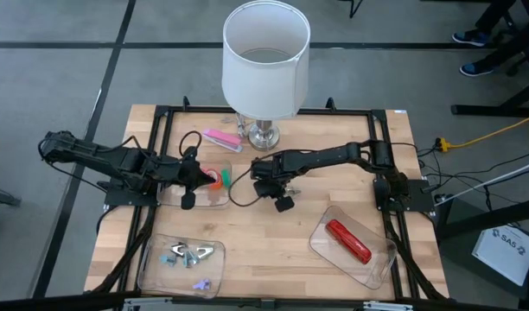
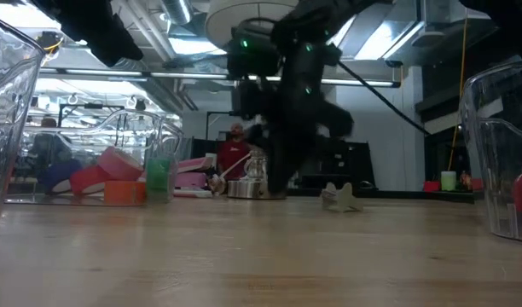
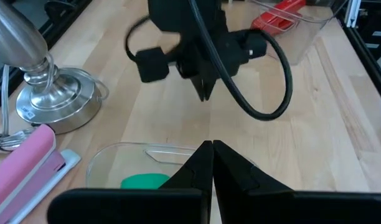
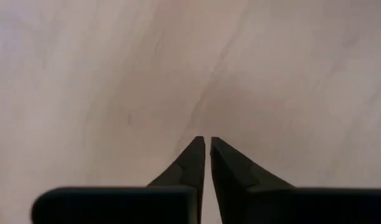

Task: Pick and place Stapler, Stapler remover, tape
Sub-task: Put the gray staple remover into the bottom left transparent bin

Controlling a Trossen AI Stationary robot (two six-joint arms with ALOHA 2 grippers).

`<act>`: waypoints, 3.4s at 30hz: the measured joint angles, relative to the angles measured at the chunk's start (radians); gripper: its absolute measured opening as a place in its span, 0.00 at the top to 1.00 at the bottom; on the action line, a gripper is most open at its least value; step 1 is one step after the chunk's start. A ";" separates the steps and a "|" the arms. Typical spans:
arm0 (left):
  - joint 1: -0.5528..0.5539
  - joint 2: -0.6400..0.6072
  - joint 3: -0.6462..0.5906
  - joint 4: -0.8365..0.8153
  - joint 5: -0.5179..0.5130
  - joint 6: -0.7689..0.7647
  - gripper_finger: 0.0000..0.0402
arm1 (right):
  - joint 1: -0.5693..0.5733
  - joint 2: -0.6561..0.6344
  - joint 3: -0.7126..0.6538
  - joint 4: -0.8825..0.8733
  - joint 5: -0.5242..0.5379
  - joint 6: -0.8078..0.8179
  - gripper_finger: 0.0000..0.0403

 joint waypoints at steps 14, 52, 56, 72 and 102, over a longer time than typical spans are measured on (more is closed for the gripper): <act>0.000 0.000 0.000 0.000 0.000 0.000 0.99 | 0.005 -0.048 0.265 -0.465 -0.350 0.247 0.99; 0.000 0.003 -0.022 0.007 -0.003 0.045 0.99 | 0.114 -0.251 -0.347 0.010 0.141 0.542 0.68; 0.000 0.003 -0.022 0.007 -0.004 0.045 0.99 | 0.114 -0.251 -0.348 0.048 0.140 0.542 0.68; 0.000 0.003 -0.022 0.007 -0.013 0.068 0.99 | 0.078 -0.304 -0.285 -0.306 0.327 0.279 0.67; 0.000 0.003 -0.022 0.007 -0.108 0.041 1.00 | 0.013 -0.224 -0.285 -0.281 0.331 -0.535 0.67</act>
